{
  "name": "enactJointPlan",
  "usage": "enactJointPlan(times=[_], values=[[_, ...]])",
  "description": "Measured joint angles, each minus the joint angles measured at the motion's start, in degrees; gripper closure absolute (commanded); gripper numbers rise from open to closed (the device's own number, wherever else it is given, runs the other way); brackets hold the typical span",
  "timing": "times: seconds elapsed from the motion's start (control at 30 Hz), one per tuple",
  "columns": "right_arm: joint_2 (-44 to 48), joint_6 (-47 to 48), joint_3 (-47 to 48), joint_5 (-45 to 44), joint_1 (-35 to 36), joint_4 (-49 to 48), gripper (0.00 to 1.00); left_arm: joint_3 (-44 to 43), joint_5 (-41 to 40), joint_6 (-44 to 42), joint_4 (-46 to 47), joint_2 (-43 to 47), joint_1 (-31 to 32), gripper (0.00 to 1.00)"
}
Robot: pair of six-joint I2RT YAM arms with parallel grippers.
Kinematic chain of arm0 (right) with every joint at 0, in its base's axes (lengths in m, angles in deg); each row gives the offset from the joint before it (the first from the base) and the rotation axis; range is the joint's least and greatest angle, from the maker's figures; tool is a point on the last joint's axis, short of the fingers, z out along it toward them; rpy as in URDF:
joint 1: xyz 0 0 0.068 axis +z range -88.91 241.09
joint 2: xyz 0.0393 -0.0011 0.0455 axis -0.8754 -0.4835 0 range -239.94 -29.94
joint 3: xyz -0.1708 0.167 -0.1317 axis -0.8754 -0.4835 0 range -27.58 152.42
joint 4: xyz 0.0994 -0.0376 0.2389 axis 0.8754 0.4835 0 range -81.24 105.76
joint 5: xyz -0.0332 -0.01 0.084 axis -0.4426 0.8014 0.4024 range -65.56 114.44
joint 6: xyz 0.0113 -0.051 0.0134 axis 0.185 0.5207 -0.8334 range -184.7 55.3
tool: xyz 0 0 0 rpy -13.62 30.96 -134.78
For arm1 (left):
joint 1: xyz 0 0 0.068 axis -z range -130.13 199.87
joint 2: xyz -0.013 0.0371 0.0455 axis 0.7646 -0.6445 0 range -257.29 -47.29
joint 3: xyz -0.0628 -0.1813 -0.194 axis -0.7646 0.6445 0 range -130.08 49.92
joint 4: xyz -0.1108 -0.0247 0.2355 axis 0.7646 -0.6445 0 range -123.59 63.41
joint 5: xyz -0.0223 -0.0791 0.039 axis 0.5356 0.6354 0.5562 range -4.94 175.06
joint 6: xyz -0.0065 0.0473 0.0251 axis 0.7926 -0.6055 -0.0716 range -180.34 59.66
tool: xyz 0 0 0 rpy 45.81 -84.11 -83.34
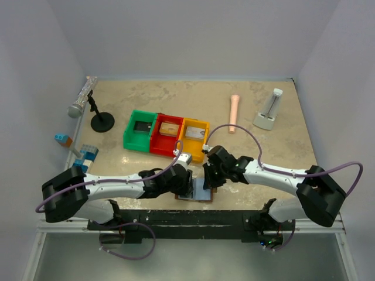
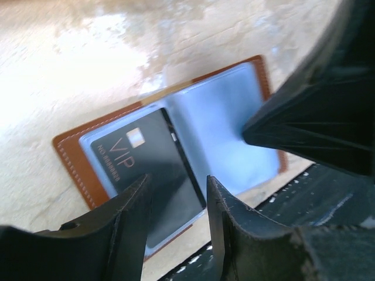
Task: Take the credit cards out of the card holder
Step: Remove the credit card from the card holder.
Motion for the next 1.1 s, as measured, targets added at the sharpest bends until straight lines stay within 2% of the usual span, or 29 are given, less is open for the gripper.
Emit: enactJointPlan(times=[0.23, 0.77, 1.1], values=[[-0.5, -0.3, -0.9, 0.0, -0.3, -0.2, 1.00, 2.1, -3.2, 3.1, -1.7, 0.3, 0.0, 0.55], [-1.5, -2.1, -2.8, 0.8, -1.4, -2.6, 1.00, 6.5, -5.5, 7.5, 4.2, 2.4, 0.0, 0.56], [2.8, -2.1, -3.7, -0.3, -1.4, -1.8, 0.99, 9.0, -5.4, 7.0, 3.1, 6.1, 0.0, 0.56]])
